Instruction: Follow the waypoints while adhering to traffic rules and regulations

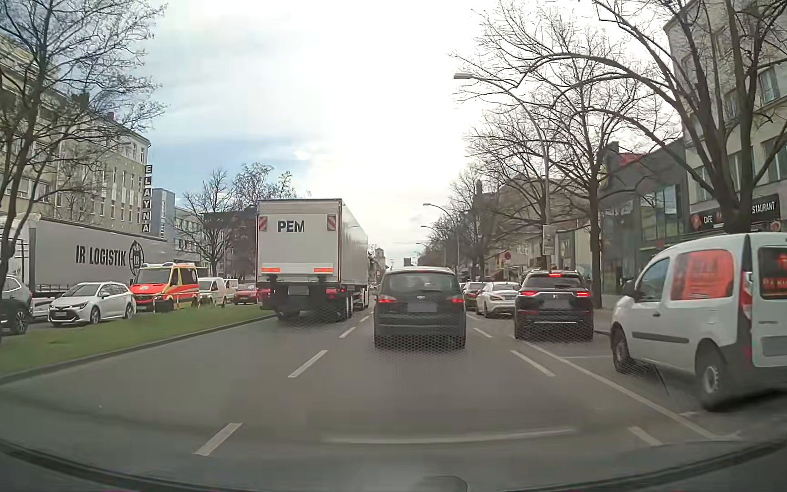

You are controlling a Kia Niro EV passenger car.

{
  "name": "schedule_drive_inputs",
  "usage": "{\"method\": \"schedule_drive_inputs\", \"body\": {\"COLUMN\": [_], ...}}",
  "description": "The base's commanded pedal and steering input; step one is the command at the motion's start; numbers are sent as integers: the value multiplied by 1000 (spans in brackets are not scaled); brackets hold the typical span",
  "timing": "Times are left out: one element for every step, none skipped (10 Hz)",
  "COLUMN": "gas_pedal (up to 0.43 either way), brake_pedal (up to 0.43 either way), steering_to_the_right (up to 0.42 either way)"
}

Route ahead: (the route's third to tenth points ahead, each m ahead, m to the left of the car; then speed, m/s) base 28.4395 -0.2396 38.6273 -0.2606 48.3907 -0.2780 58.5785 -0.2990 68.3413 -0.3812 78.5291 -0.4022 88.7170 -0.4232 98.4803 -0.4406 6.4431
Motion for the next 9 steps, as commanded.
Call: {"method": "schedule_drive_inputs", "body": {"gas_pedal": [118,98,98,79,59,39,39,39,39], "brake_pedal": [0,0,0,0,0,0,0,0,0], "steering_to_the_right": [3,5,5,5,5,5,5,5,5]}}
